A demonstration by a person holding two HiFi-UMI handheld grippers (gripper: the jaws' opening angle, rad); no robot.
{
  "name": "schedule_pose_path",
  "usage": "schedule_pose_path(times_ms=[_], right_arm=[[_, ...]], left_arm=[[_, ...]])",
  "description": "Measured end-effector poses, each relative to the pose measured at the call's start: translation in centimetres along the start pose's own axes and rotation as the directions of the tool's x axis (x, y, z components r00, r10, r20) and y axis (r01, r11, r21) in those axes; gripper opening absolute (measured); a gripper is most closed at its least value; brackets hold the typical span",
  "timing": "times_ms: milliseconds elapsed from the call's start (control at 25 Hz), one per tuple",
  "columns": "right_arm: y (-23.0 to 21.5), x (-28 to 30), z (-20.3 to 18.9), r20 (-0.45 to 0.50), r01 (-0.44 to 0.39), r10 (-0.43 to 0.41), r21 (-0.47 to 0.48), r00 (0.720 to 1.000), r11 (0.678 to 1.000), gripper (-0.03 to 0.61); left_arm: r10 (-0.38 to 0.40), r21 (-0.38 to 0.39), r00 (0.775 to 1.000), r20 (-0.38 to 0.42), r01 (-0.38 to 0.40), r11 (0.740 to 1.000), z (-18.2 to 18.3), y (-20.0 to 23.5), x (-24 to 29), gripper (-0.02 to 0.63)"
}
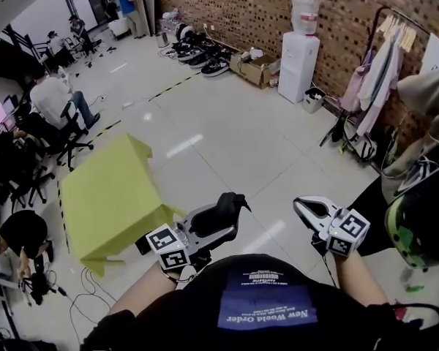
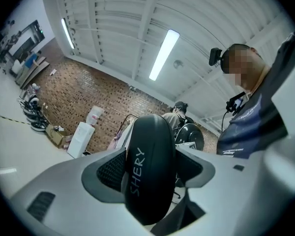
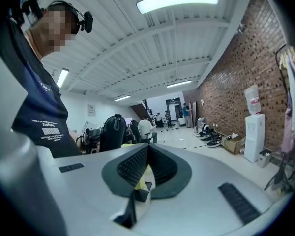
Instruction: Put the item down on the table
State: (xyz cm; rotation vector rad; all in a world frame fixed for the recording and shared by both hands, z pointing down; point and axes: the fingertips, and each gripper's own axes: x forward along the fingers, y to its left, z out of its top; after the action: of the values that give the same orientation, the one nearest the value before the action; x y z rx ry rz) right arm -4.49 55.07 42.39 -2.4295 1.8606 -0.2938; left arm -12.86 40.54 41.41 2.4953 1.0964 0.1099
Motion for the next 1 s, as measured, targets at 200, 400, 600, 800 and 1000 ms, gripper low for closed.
schedule_pose_path(times_ms=[200, 400, 600, 800, 1000], right_arm=[[-3.2, 7.3, 2.7, 0.019, 0.05, -0.05, 0.007, 0.999, 0.999, -0.013], [-8.5, 13.0, 4.3, 0.004, 0.03, -0.03, 0.009, 1.0, 0.999, -0.012], [-16.2, 18.0, 5.2, 0.004, -0.008, 0.008, 0.004, 1.0, 1.0, -0.012], [-26.8, 23.6, 6.9, -0.002, -0.132, 0.132, -0.024, 0.991, 0.991, -0.012], [-34.5, 29.5, 10.3, -0.016, -0.25, 0.25, -0.052, 0.968, 0.967, -0.012]], left_arm=[[-0.059, 0.018, 0.997, -0.048, 0.06, 0.998, 4.1, 7.3, -0.7, 0.316], [-0.053, 0.0, 0.998, -0.036, 0.053, 0.999, 6.9, 13.9, 1.3, 0.316], [-0.017, -0.002, 1.0, -0.019, 0.017, 1.0, 9.0, 21.5, 5.0, 0.316], [0.11, 0.025, 0.993, 0.034, -0.111, 0.993, 11.6, 29.9, 10.4, 0.316], [0.194, 0.022, 0.978, 0.077, -0.196, 0.98, 15.3, 36.8, 14.9, 0.316]])
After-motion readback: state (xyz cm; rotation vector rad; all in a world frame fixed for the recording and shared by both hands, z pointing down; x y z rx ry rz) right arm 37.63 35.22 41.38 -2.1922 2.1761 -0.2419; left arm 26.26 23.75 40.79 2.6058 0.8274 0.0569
